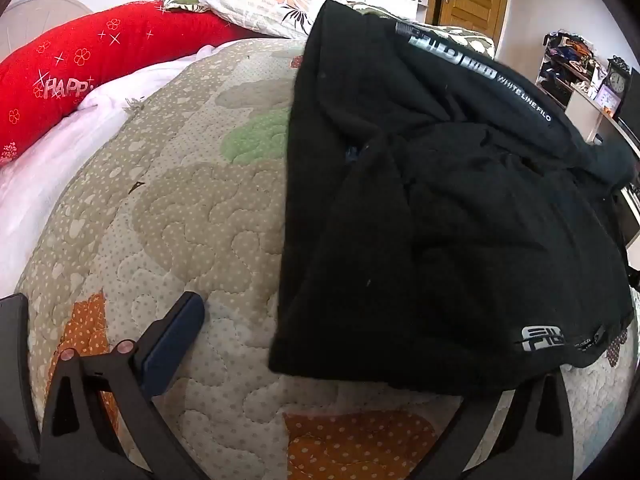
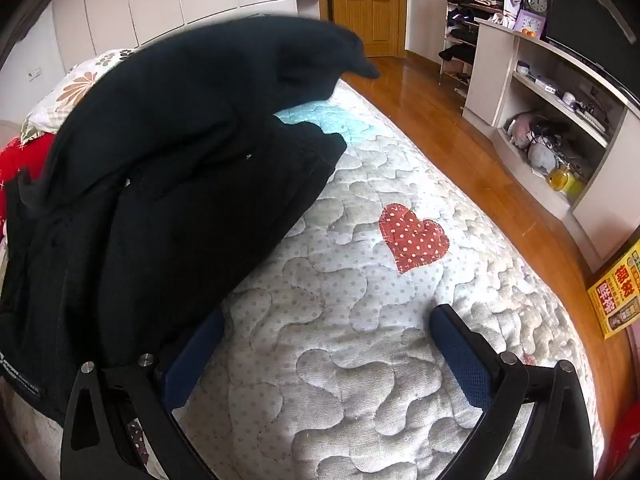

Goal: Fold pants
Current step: 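Lower both grippers toward the black garment's edge on the quilt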

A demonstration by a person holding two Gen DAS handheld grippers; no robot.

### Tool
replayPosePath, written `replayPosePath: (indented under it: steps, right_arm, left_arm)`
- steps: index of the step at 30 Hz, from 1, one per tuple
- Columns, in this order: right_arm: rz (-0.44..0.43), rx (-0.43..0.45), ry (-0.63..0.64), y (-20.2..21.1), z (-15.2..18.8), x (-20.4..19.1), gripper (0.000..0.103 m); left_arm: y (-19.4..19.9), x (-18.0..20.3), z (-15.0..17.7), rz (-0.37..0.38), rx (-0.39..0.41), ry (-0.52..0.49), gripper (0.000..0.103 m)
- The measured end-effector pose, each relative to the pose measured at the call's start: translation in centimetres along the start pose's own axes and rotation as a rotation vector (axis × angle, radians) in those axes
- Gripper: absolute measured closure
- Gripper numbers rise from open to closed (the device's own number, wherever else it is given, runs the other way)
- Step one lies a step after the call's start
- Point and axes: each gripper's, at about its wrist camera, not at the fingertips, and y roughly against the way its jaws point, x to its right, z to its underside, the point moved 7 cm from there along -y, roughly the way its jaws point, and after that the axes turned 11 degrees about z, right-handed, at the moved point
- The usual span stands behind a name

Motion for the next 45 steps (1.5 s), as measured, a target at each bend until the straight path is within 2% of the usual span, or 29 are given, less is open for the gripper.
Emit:
replayPosePath:
  steps: [11, 17, 20, 23, 31, 38, 39, 41, 45]
  right_arm:
    - [-0.008, 0.004, -0.003, -0.2, 0.0, -0.3, 0.000]
    - [-0.003, 0.003, 0.001, -0.2, 0.1, 0.1, 0.000]
    - [0.018, -0.003, 0.001, 0.0, -0.1, -0.3, 0.000]
    - [0.001, -0.030, 0.015, 0.5, 0.0, -0.4, 0.000]
    - [-0.054, 0.065, 0.035, 5.9, 0.3, -1.1, 0.000]
    - [-0.112, 0.082, 0.038, 8.3, -0.3, -2.5, 0.000]
    - [-0.109, 0.060, 0.049, 8.2, -0.5, -2.6, 0.000]
    - [-0.129, 0.092, 0.032, 8.7, -0.5, -2.9, 0.000]
    - [-0.147, 0.060, 0.018, 8.3, -0.7, -3.1, 0.000]
  left_arm:
    - [-0.2, 0.0, -0.1, -0.003, 0.001, 0.000, 0.000]
    - [1.0, 0.6, 0.6, 0.001, -0.096, 0.019, 0.000]
    - [3.1, 0.8, 0.8, 0.008, -0.042, 0.035, 0.000]
    - [5.2, 1.6, 0.4, 0.006, 0.005, 0.002, 0.000]
    - [8.2, 3.3, -1.4, 0.040, 0.098, -0.046, 0.000]
    - [8.5, 4.4, -1.8, 0.046, 0.106, -0.064, 0.000]
    - [8.6, 4.4, -1.9, 0.045, 0.107, -0.062, 0.000]
    - [8.5, 4.4, -1.9, 0.043, 0.107, -0.063, 0.000]
    - [8.4, 4.6, -1.8, 0.039, 0.109, -0.067, 0.000]
